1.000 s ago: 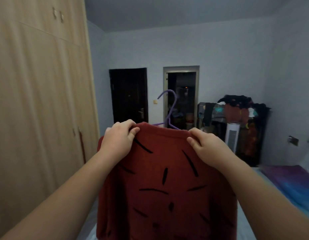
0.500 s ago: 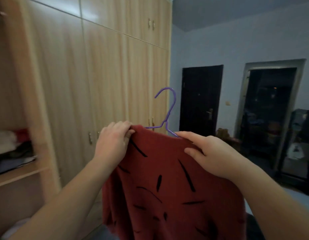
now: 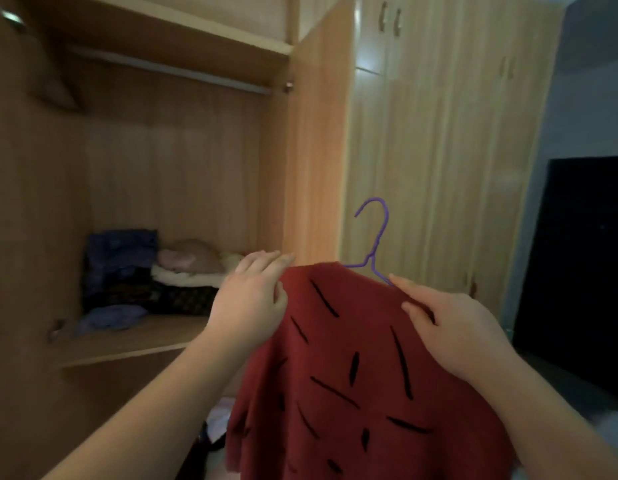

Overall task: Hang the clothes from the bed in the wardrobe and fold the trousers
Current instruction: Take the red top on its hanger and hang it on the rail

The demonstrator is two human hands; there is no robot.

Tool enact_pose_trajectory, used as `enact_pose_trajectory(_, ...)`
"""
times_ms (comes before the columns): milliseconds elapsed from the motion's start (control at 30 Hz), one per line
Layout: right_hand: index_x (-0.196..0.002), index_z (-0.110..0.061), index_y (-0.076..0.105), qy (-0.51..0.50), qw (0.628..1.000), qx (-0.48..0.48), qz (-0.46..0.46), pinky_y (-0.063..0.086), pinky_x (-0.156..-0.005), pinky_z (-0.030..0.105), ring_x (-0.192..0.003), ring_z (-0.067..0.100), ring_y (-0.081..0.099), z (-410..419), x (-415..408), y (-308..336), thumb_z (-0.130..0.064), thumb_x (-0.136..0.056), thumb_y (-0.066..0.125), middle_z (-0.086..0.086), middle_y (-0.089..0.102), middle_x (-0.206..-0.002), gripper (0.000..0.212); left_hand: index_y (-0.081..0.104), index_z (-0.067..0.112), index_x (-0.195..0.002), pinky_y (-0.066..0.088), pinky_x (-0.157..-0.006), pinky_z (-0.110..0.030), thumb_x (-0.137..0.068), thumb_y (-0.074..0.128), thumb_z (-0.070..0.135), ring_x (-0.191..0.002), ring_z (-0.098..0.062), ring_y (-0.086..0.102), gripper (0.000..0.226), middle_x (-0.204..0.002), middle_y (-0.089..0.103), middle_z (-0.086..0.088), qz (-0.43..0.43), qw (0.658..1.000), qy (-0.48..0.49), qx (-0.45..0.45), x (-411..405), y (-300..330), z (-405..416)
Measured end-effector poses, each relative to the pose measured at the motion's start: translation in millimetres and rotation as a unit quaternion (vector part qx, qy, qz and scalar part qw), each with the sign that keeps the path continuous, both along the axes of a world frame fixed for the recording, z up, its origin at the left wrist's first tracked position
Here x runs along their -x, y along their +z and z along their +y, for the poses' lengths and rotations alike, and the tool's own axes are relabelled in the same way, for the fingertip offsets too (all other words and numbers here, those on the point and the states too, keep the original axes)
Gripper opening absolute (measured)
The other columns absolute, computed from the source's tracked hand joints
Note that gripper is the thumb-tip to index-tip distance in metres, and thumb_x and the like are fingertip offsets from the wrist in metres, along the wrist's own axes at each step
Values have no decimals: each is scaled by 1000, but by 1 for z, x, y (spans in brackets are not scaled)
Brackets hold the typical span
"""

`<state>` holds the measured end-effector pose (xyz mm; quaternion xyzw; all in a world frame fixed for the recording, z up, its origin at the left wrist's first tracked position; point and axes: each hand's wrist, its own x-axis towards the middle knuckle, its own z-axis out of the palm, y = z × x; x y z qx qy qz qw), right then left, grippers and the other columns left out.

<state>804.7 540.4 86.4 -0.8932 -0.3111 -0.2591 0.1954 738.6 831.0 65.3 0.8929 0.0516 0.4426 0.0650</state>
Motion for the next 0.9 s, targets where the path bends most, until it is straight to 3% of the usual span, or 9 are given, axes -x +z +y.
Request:
enact_pose_trajectory(100,-137,-67,37,1,1000,-7,0,54,-81,35,-105,26,68,66,-5,4,-44,-99,48,-5,73,-118,46,25,38,-156,20,-123,-41,-96,44,24,-153,-18,17,65,-163,29,3,44,998,49,-3,25,8,54)
enact_pose_trajectory(200,-138,-66,37,18,1000,-17,-6,53,-78,35,-102,27,68,122,-12,10,-44,-99,46,-3,73,-114,46,10,40,-158,6,-126,-39,-99,39,30,-155,-17,4,66,-167,15,3,53,993,104,-32,42,14,99)
enact_pose_trajectory(467,-142,-60,38,64,998,-24,-9,55,-74,36,-94,26,69,249,-47,16,-44,-101,42,-2,74,-106,43,2,40,-159,2,-125,-48,-101,34,45,-155,-19,-8,66,-169,2,1,69,978,192,-28,42,16,184)
enact_pose_trajectory(700,-145,-52,41,97,993,-29,-56,50,-75,34,-102,24,67,340,-120,29,-41,-104,40,-4,71,-118,43,-3,40,-158,2,-124,-52,-100,29,55,-154,-25,-12,68,-169,-4,-1,80,957,270,-70,-19,32,252)
enact_pose_trajectory(900,-145,-51,41,116,988,-58,-87,52,-77,36,-100,24,68,420,-195,67,-39,-103,39,-4,72,-115,43,-4,41,-157,5,-124,-51,-90,11,63,-155,-26,-7,72,-169,0,-2,29,947,311,-76,-82,76,306)
